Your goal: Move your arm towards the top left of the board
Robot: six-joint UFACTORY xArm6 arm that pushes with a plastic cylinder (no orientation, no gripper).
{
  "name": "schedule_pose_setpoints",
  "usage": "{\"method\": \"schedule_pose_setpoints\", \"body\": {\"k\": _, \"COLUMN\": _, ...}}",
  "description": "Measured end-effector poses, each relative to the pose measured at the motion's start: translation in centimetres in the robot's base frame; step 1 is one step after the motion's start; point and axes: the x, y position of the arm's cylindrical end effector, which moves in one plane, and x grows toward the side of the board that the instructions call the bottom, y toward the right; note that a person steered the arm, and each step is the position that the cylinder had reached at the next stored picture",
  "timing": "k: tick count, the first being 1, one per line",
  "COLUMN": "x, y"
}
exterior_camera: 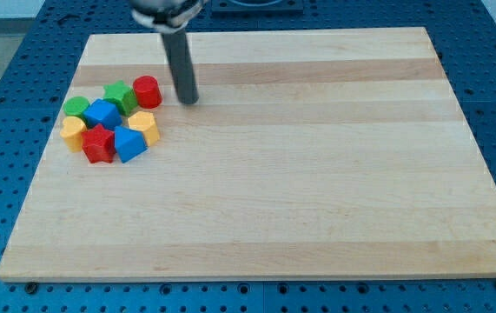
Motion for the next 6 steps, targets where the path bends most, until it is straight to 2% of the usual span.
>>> {"method": "schedule_pose_setpoints", "body": {"k": 2, "x": -0.7, "y": 0.3}}
{"method": "schedule_pose_setpoints", "body": {"k": 3, "x": -5.4, "y": 0.0}}
{"method": "schedule_pose_setpoints", "body": {"k": 5, "x": -5.7, "y": -0.9}}
{"method": "schedule_pose_setpoints", "body": {"k": 6, "x": -9.4, "y": -7.0}}
